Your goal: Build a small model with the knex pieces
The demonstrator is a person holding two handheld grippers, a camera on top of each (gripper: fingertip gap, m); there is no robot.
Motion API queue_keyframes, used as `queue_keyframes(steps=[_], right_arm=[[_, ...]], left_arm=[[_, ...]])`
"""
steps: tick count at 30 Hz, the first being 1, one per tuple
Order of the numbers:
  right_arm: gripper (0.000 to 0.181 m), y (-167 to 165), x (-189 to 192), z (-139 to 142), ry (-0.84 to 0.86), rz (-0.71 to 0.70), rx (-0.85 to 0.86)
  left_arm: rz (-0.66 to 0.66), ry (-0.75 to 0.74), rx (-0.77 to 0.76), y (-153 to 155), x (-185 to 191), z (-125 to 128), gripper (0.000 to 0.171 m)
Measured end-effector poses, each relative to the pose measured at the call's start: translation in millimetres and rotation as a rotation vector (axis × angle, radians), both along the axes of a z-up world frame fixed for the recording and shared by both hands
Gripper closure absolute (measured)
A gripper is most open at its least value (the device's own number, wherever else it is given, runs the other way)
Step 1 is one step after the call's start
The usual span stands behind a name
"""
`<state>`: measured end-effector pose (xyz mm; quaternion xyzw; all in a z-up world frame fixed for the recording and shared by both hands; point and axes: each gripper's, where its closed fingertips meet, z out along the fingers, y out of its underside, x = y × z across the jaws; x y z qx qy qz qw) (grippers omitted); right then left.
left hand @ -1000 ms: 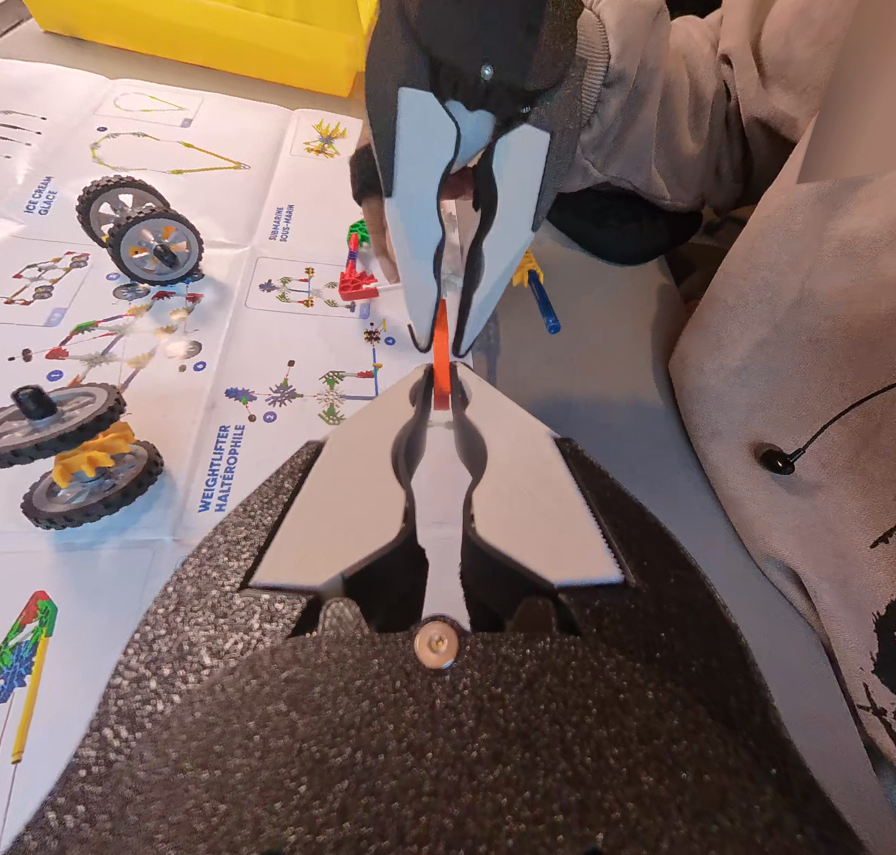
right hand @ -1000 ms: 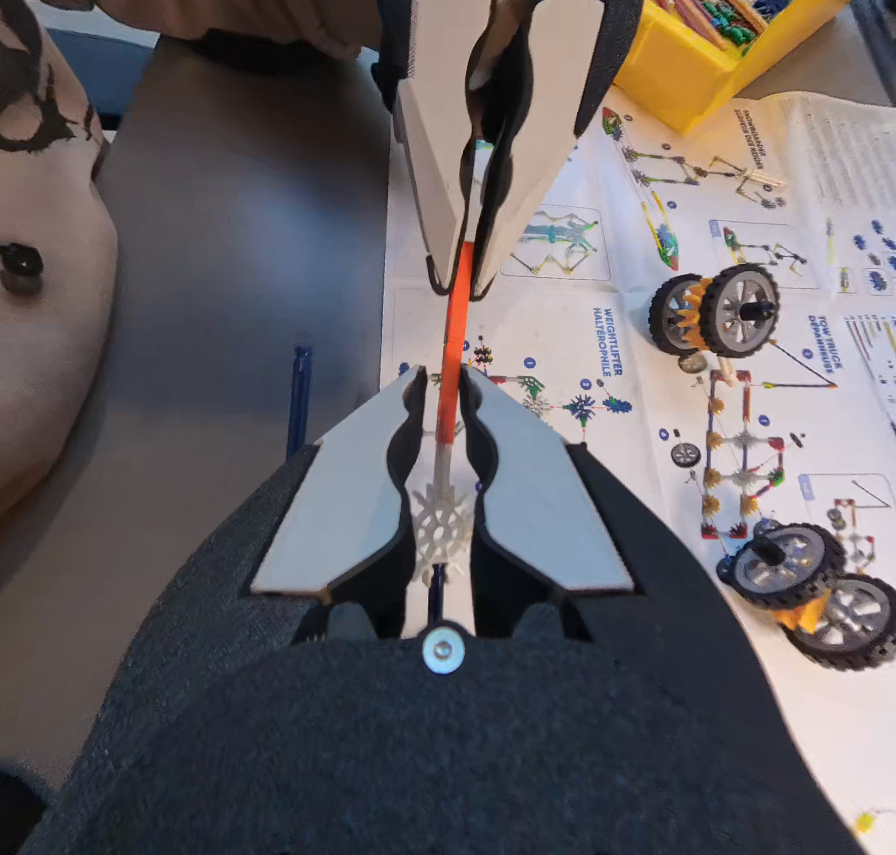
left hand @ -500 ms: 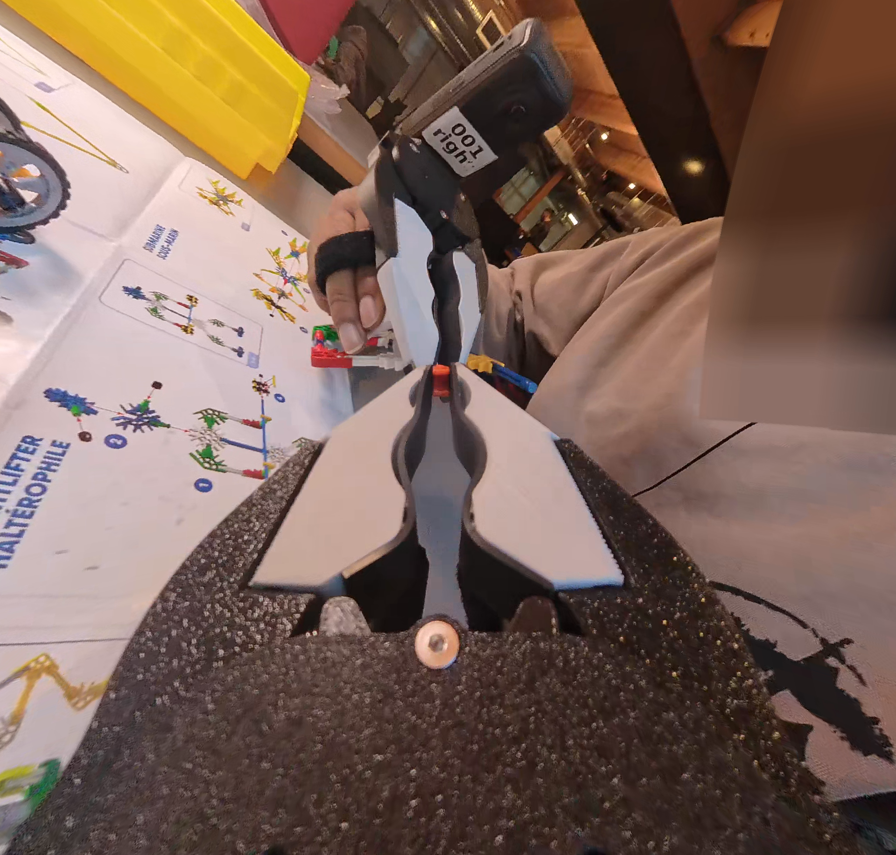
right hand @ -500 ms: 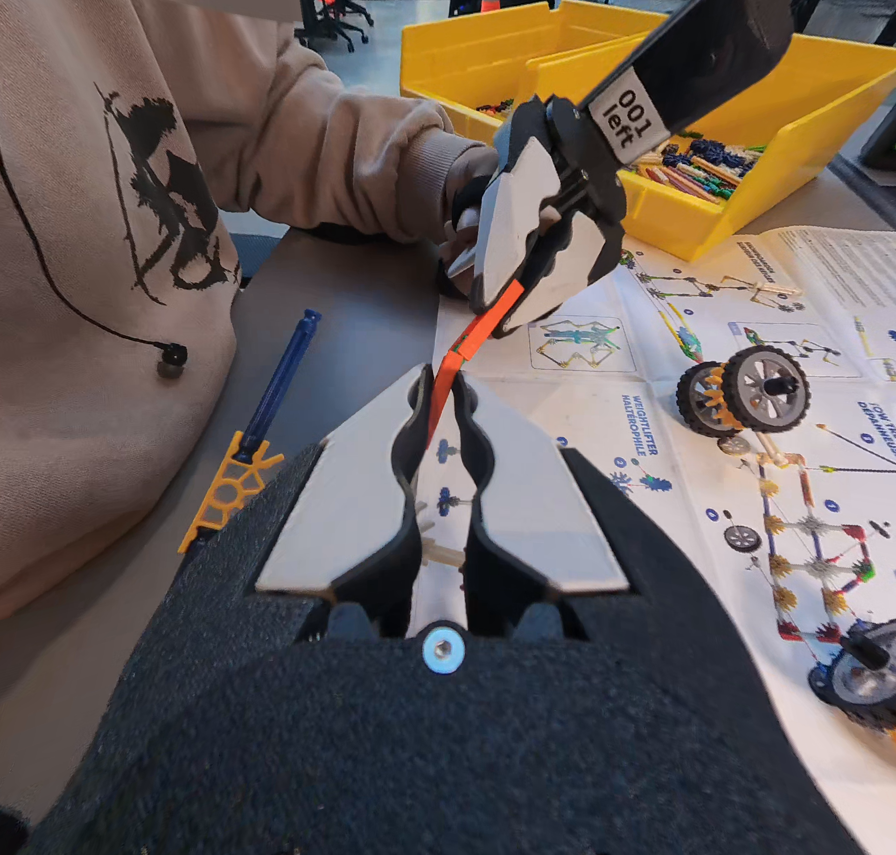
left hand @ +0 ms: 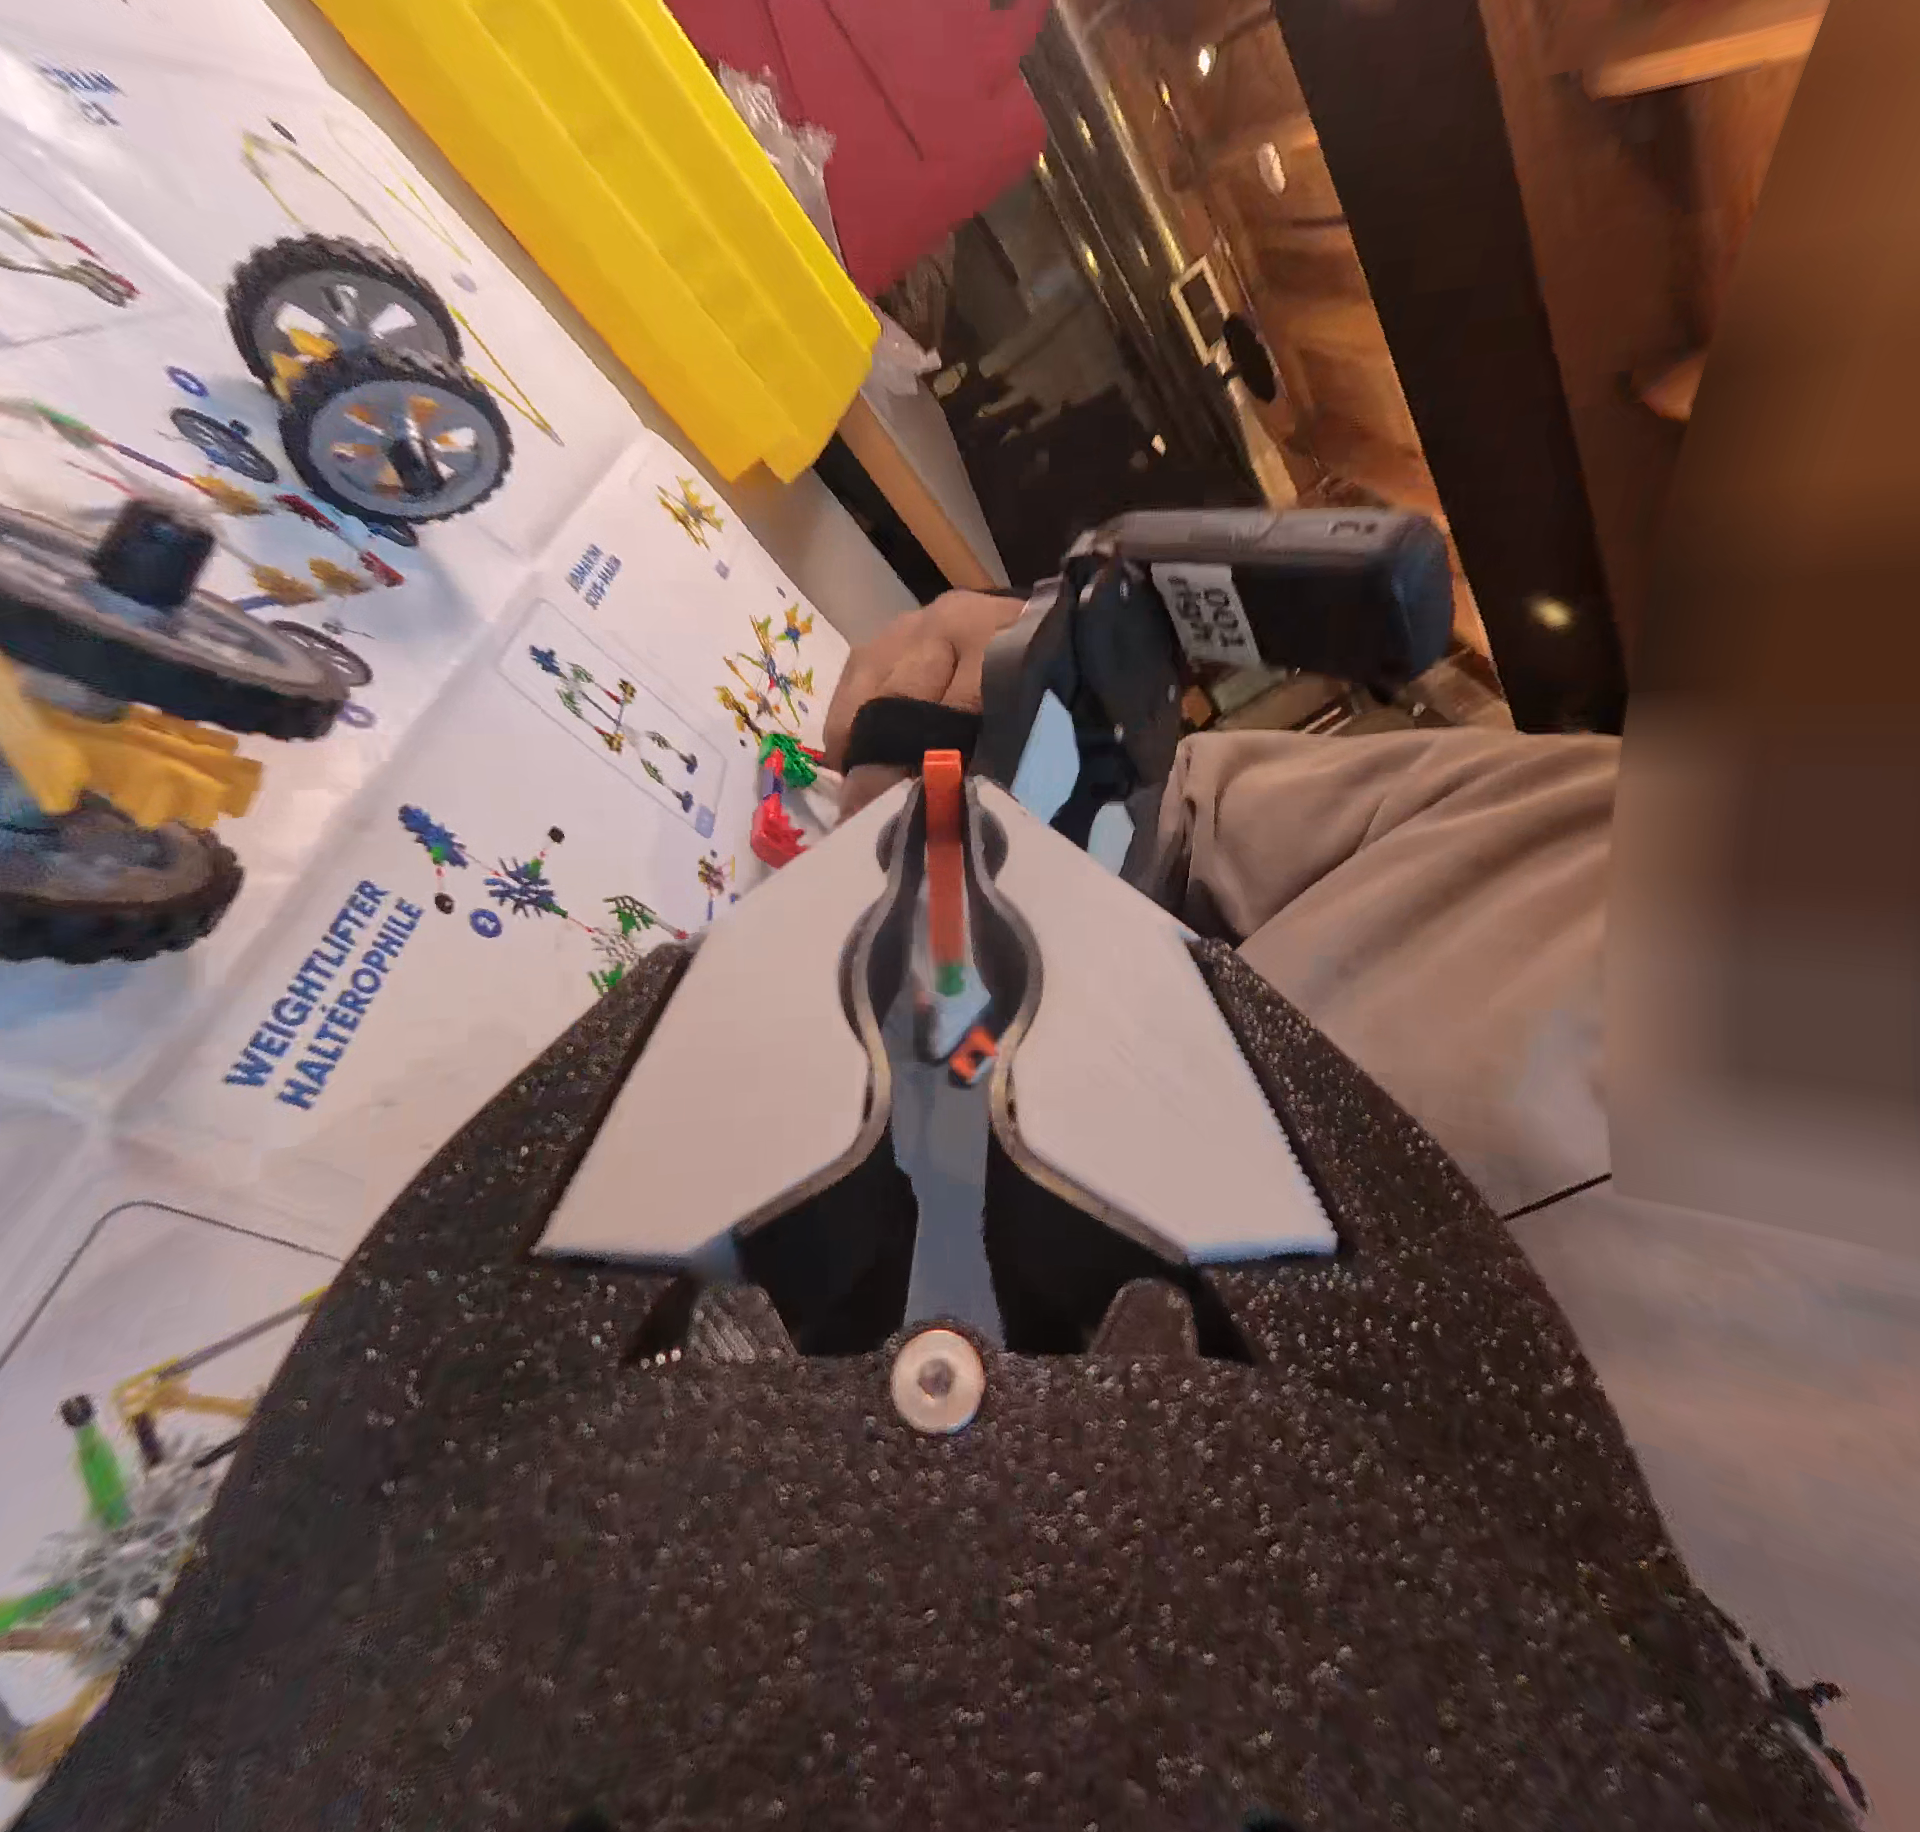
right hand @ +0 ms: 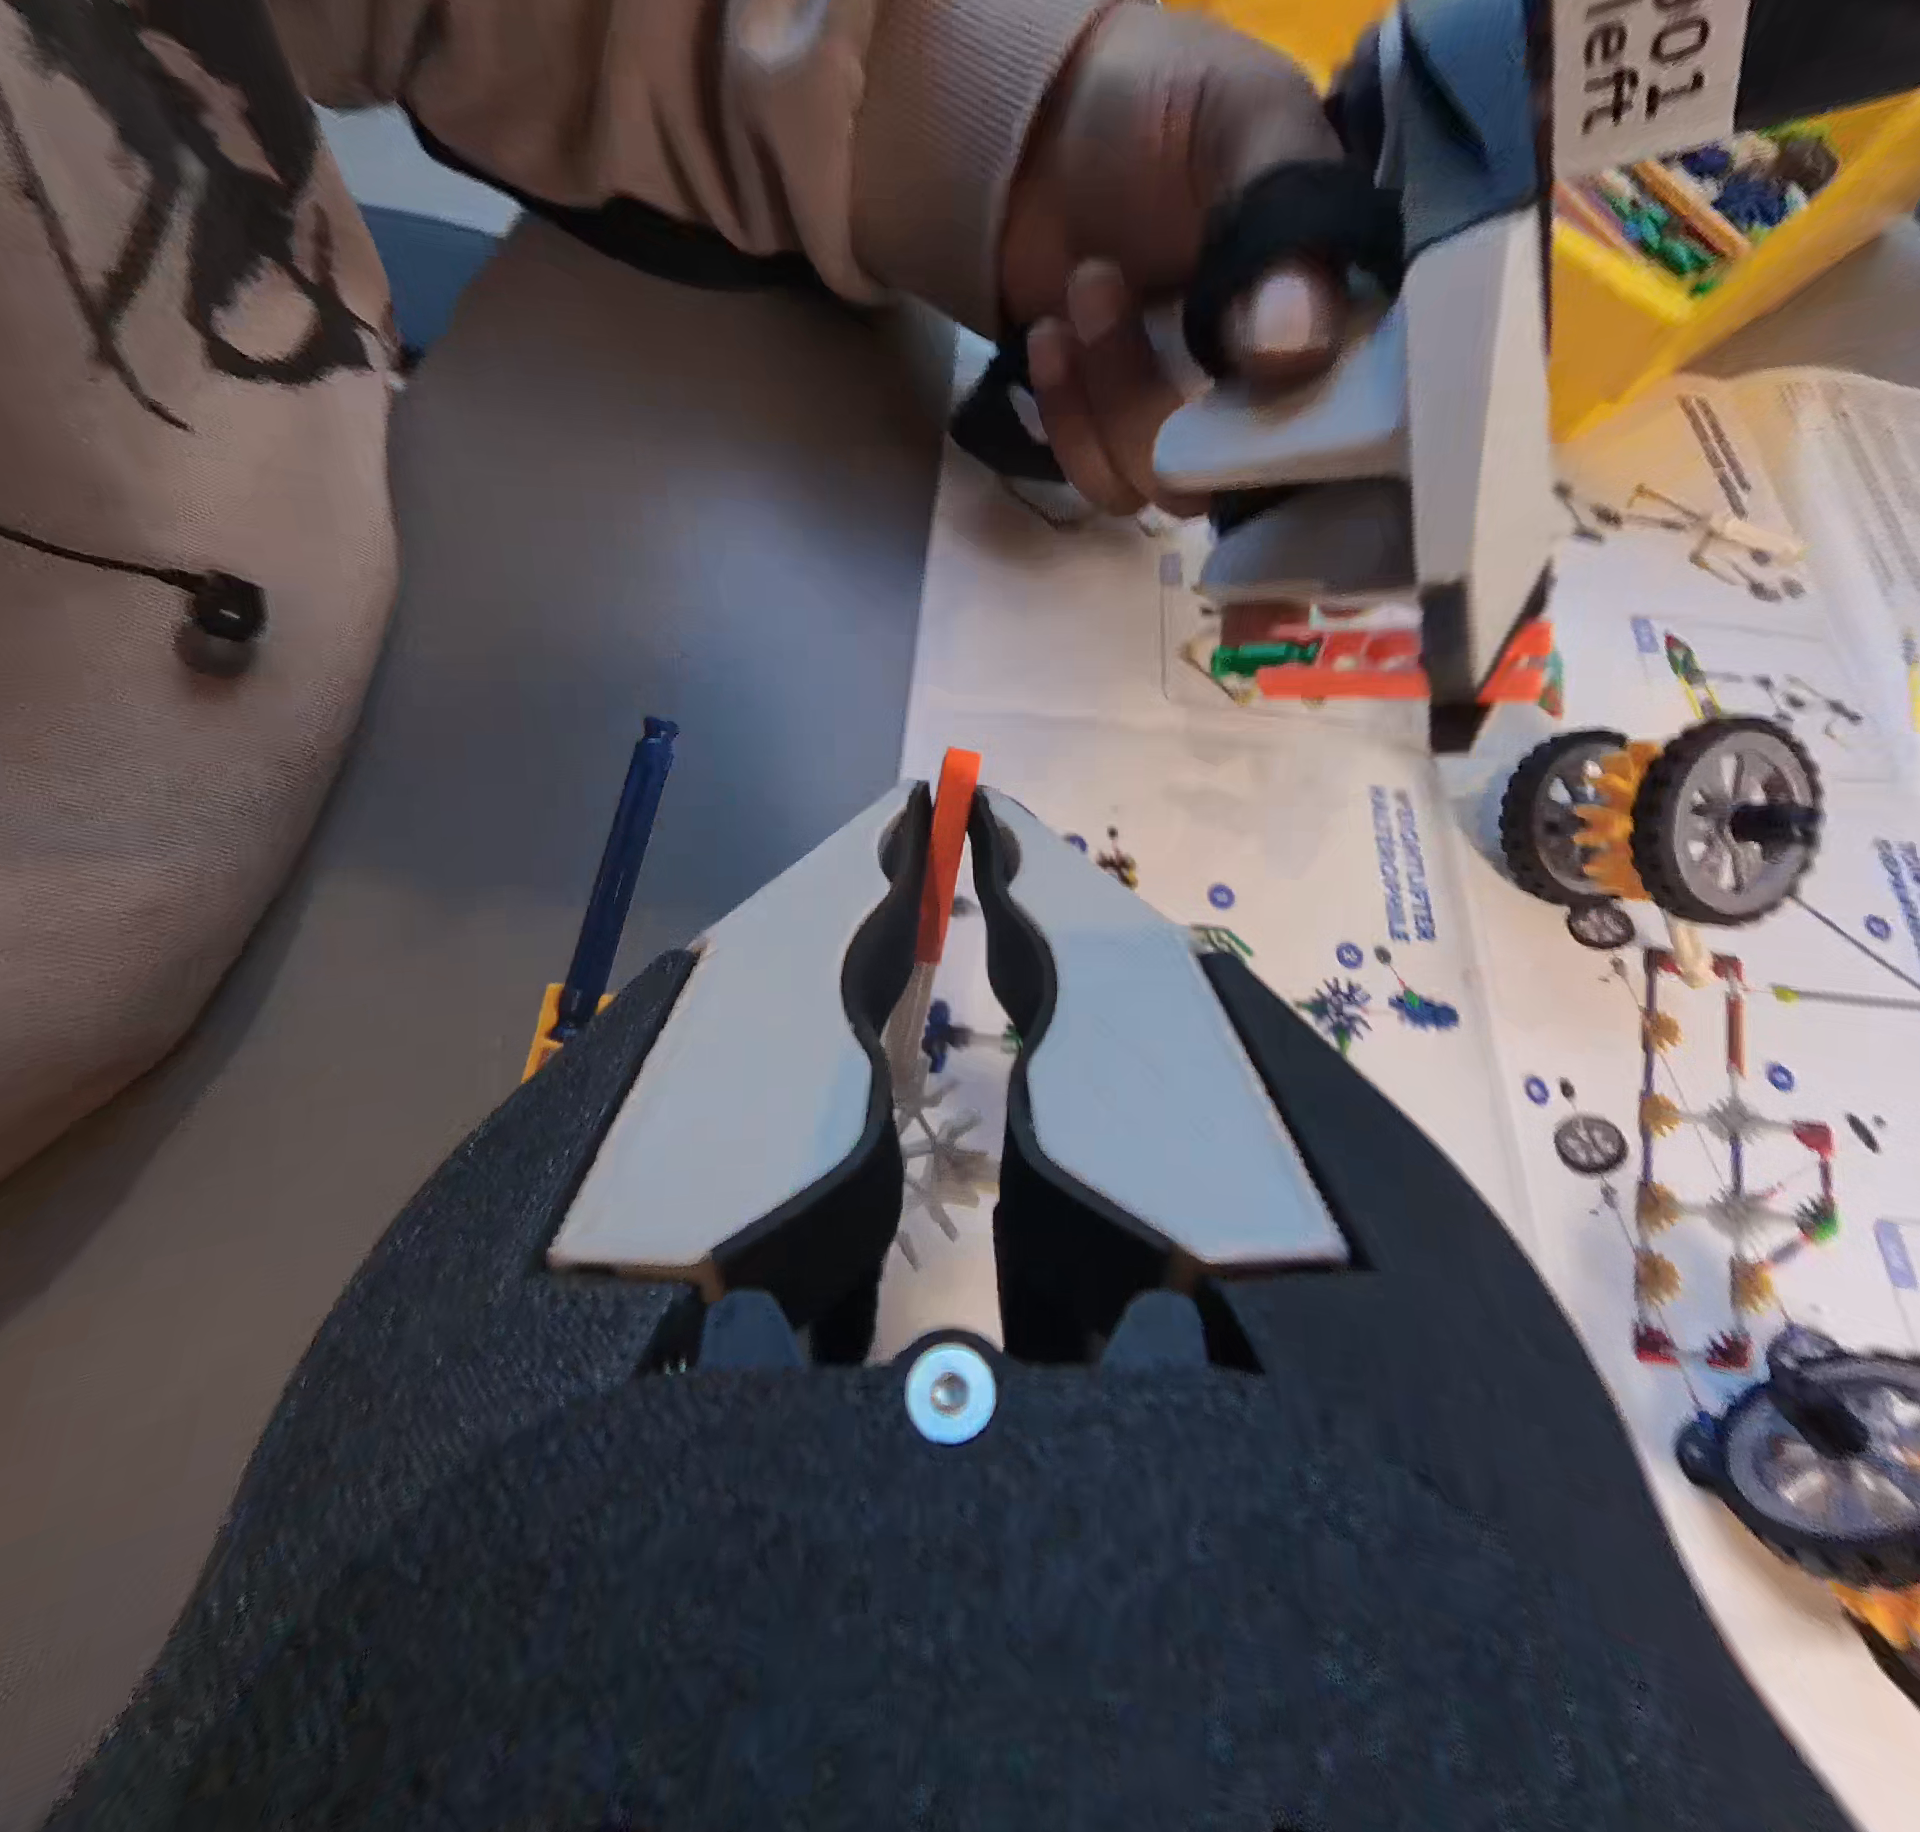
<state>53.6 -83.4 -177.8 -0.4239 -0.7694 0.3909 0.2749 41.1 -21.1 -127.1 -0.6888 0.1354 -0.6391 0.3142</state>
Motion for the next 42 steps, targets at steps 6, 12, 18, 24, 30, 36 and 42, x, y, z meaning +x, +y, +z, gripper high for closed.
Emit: queue_keyframes(steps=[6,12,18,24,30,36,42], right_arm=[[0.146,35.7,-10.3,-20.2,-0.061,-0.226,0.036],[0.16,30.4,-33.0,38.9,0.14,-0.325,-0.492],[0.181,37.1,-33.4,59.7,0.246,-0.359,-0.688],[0.17,34.6,-33.1,66.9,0.279,-0.338,-0.673],[0.178,42.0,-27.8,70.9,0.32,-0.356,-0.61],[0.179,62.9,-14.9,73.1,0.33,-0.387,-0.487],[0.179,50.0,-14.7,48.2,0.223,-0.31,-0.22]], left_arm=[[0.123,-0.071,-0.006,12.1,-8.4,2.5,0.169],[0.191,-0.11,0.146,9.9,-5.0,25.4,0.169],[0.242,-0.087,0.332,0.1,-9.4,48.3,0.168],[0.248,-0.051,0.406,-5.4,-7.6,51.7,0.168],[0.253,-0.013,0.446,-6.0,-9.7,54.1,0.168],[0.17,0.304,0.55,-15.5,-11.5,29.9,0.17],[0.122,0.531,0.589,-16.9,-17.8,12.6,0.142]])
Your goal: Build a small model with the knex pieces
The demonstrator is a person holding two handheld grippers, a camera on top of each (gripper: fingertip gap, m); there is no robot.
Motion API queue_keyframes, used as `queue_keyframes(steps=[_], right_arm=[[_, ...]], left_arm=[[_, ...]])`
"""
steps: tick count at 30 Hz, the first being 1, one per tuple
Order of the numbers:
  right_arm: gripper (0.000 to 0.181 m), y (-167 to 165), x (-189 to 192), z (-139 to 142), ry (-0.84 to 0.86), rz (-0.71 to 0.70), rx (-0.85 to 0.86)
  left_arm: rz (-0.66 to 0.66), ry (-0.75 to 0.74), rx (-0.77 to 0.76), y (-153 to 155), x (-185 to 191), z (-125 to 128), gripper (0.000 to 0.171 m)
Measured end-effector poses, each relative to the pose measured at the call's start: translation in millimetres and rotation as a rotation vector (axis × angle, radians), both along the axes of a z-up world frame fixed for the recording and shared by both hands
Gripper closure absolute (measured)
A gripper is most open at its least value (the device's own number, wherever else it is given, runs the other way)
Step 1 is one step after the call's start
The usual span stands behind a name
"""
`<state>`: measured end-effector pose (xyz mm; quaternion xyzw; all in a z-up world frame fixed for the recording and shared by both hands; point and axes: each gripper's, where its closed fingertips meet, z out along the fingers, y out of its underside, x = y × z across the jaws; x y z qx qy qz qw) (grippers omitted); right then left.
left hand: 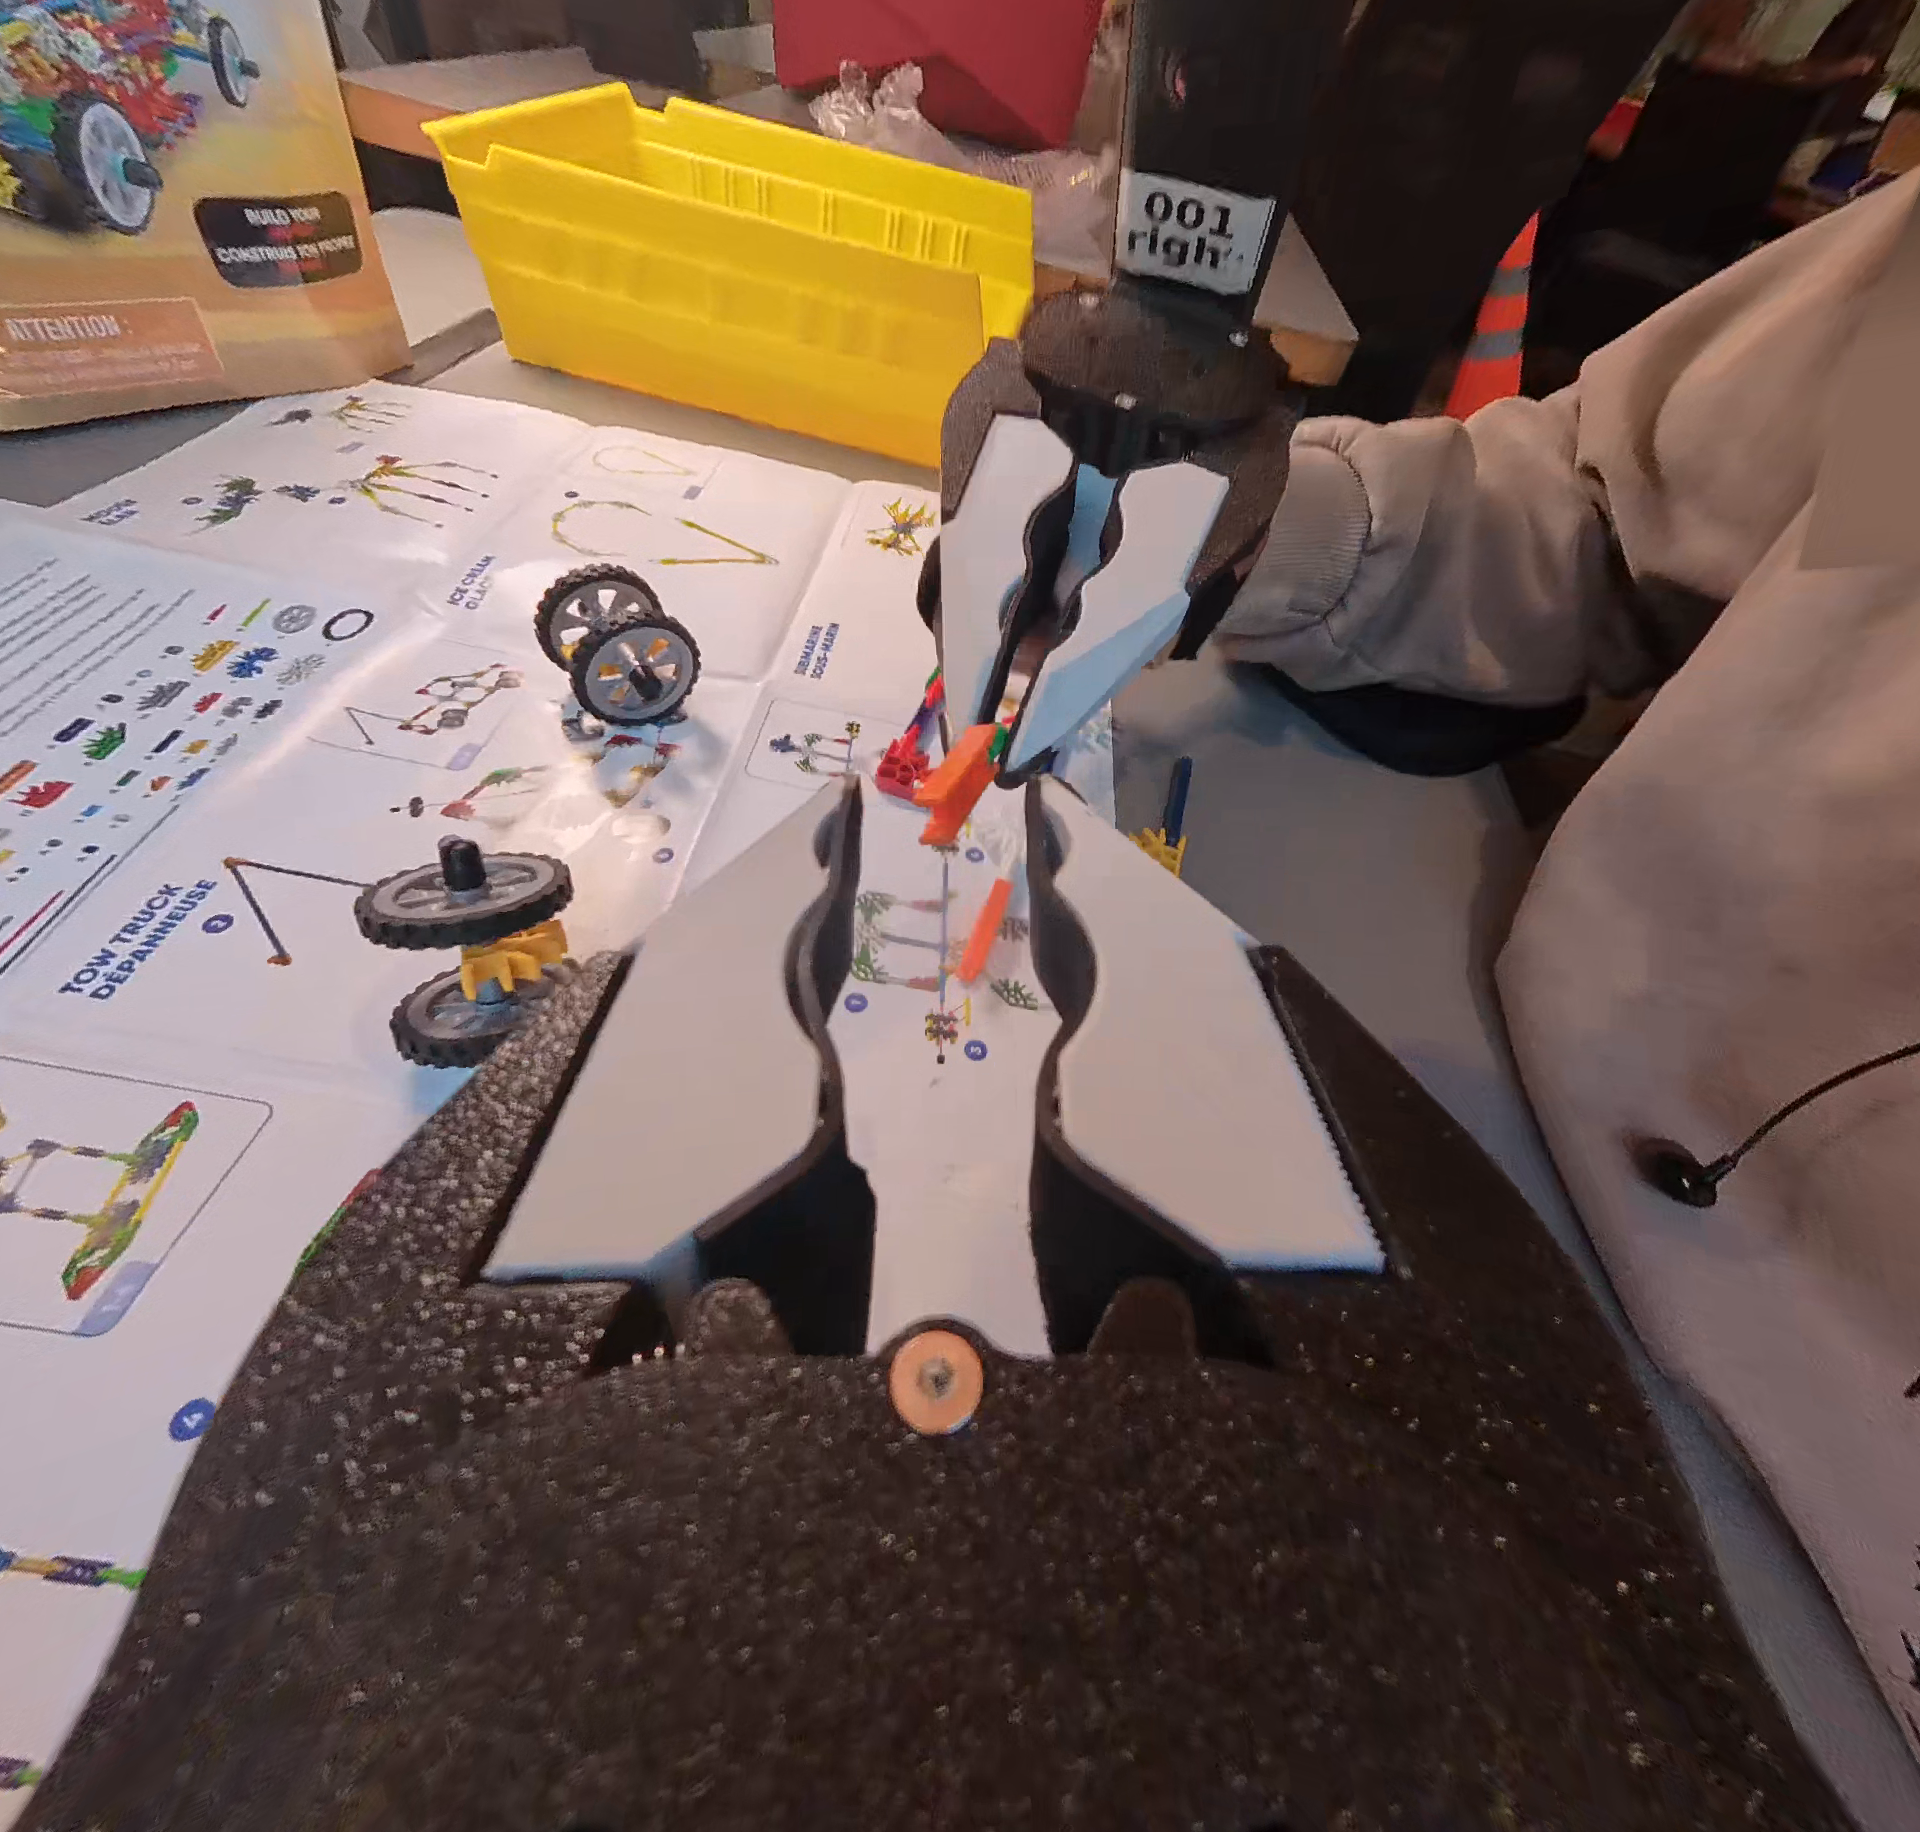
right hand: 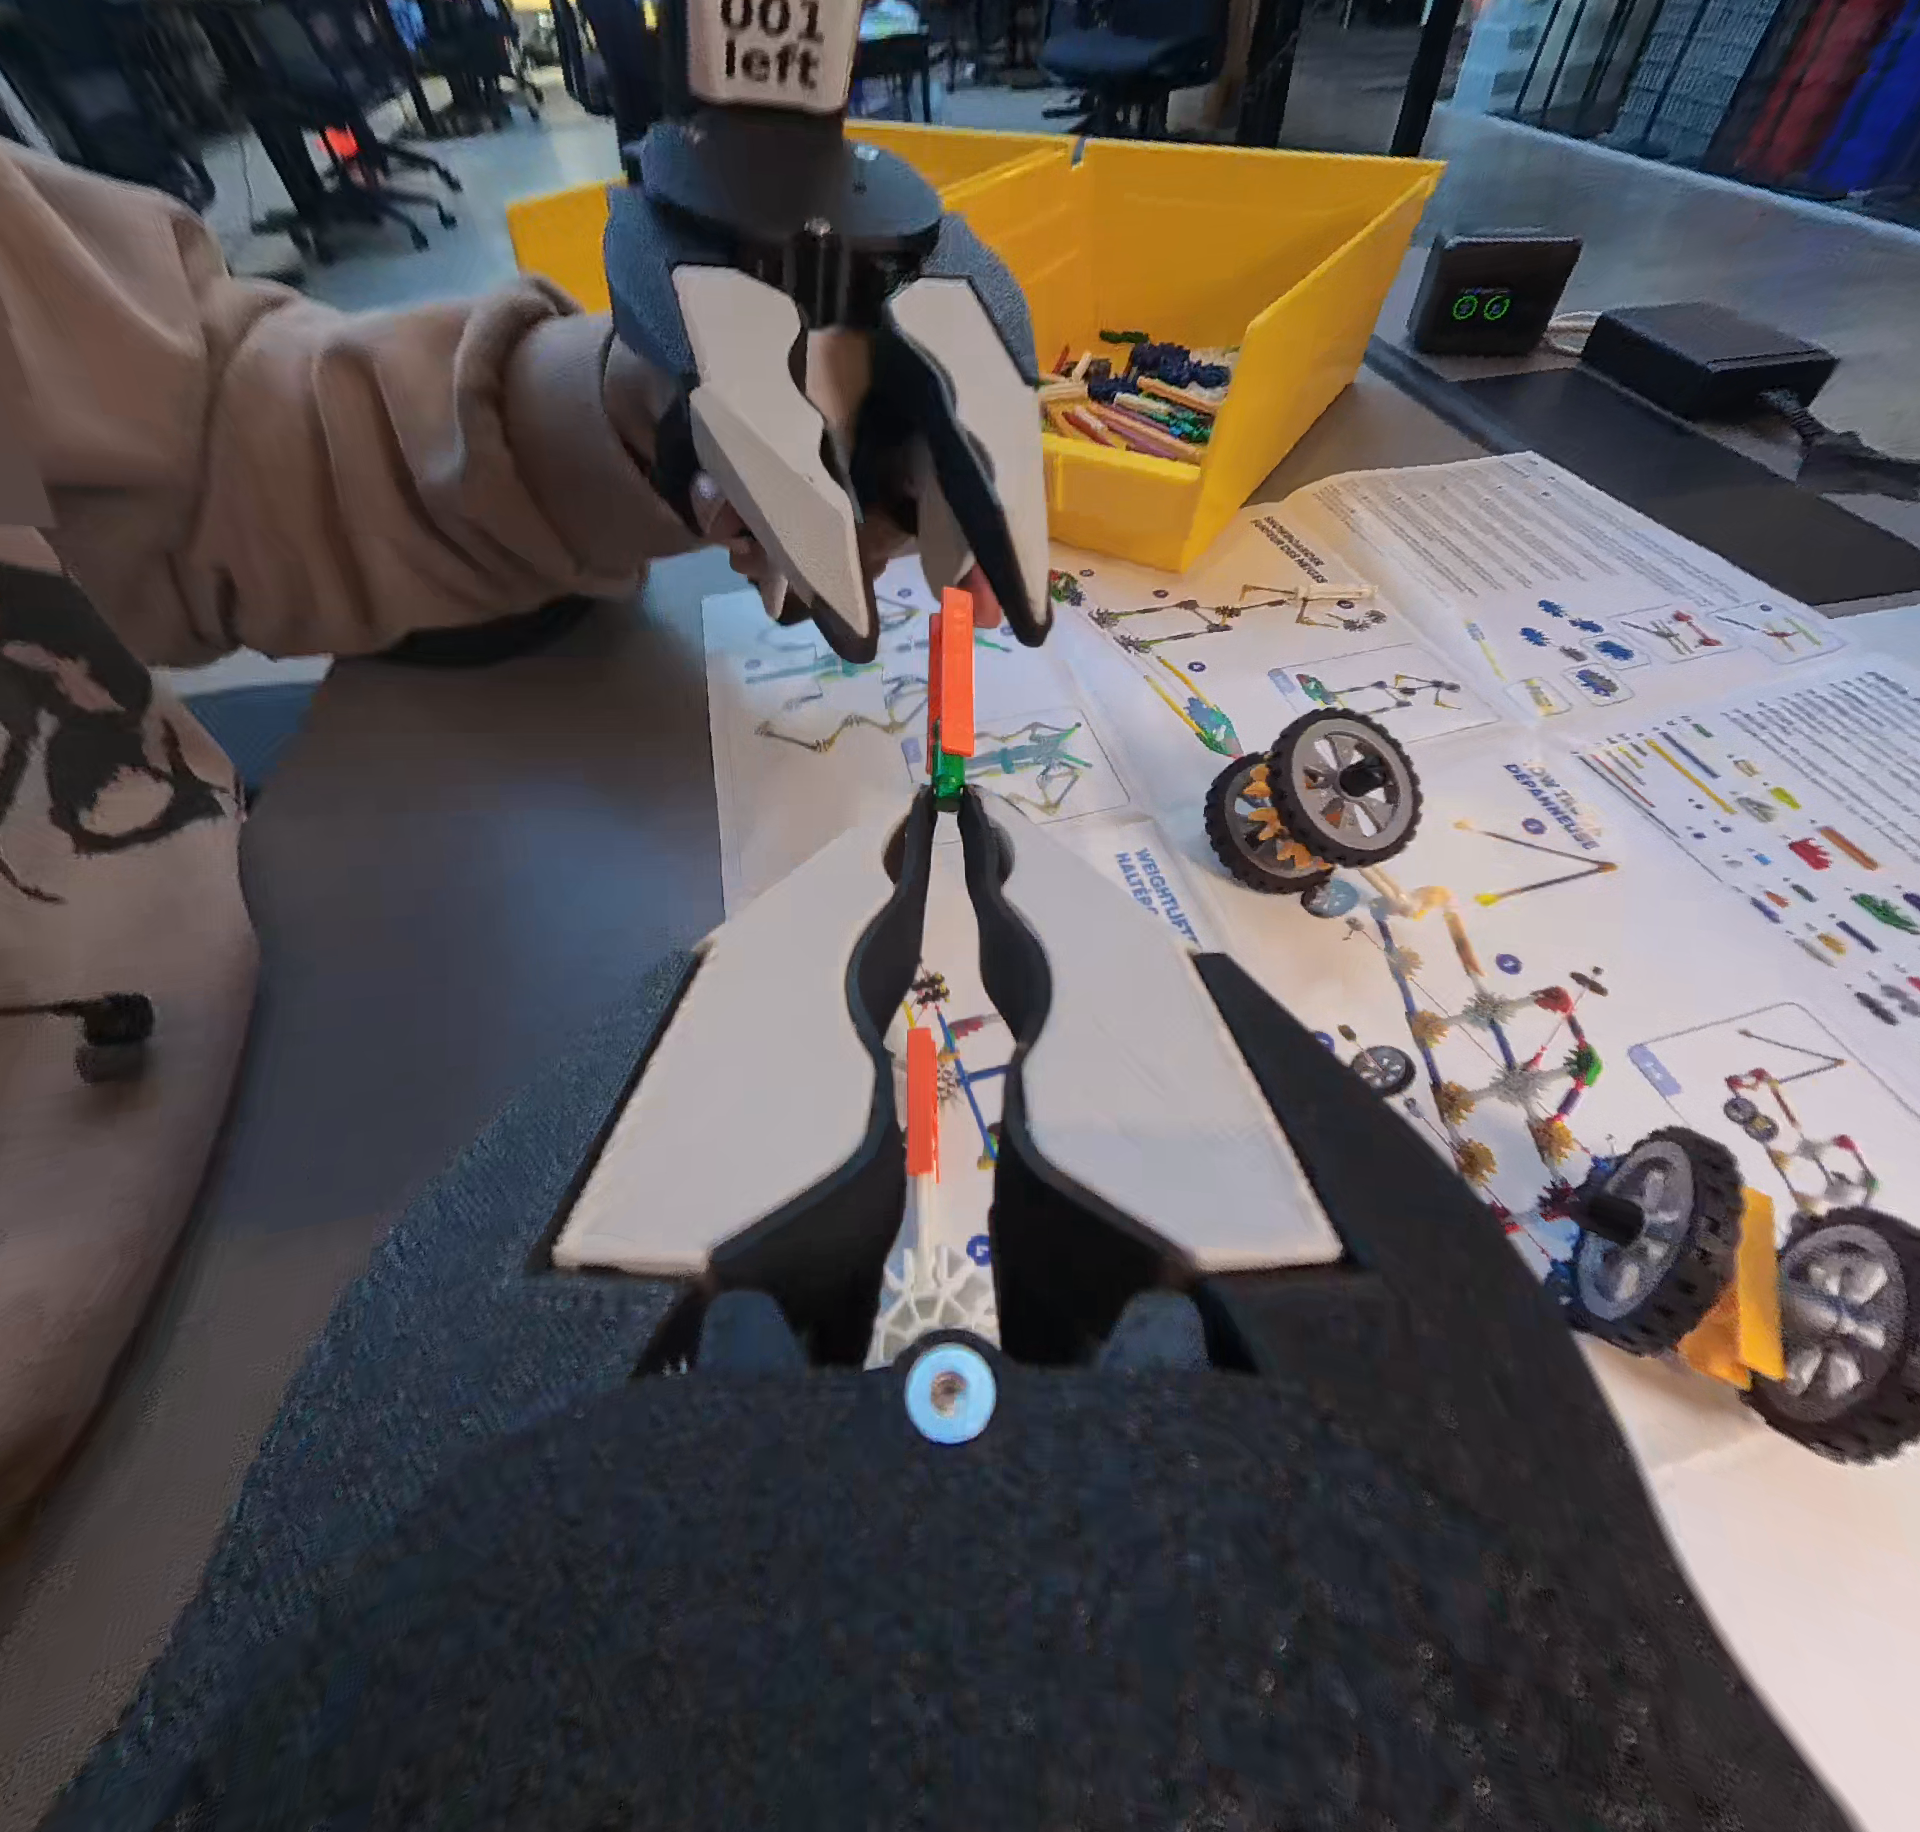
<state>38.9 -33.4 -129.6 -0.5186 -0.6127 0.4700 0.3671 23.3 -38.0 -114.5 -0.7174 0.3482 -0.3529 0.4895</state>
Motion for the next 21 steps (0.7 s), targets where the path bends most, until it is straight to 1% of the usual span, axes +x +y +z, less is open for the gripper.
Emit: queue_keyframes(steps=[1,2,4,5,8,14,21], right_arm=[[0.179,-4.5,-0.3,-3.0,-0.014,0.022,0.03],[0.179,-8.5,-1.0,-4.5,-0.02,0.038,0.038],[0.178,-12.7,-1.9,-8.1,-0.037,0.054,0.049],[0.179,-11.0,-1.4,-9.6,-0.041,0.047,0.061],[0.178,-8.0,2.1,-3.7,-0.003,0.044,0.006],[0.174,-12.3,9.2,12.2,0.099,0.103,-0.173],[0.177,-9.9,11.1,15.8,0.109,0.101,-0.181]], left_arm=[[-0.017,0.042,-0.012,-1.9,1.4,-6.1,0.142],[-0.034,0.087,-0.018,-4.1,3.9,-13.4,0.145],[-0.072,0.146,-0.016,-9.9,10.7,-24.6,0.162],[-0.082,0.146,-0.013,-11.8,13.6,-25.9,0.166],[-0.083,0.078,-0.013,-11.7,19.1,-22.3,0.168],[-0.106,-0.047,-0.027,-14.0,27.4,-13.7,0.168],[-0.088,-0.128,-0.049,-12.3,32.5,-10.6,0.168]])
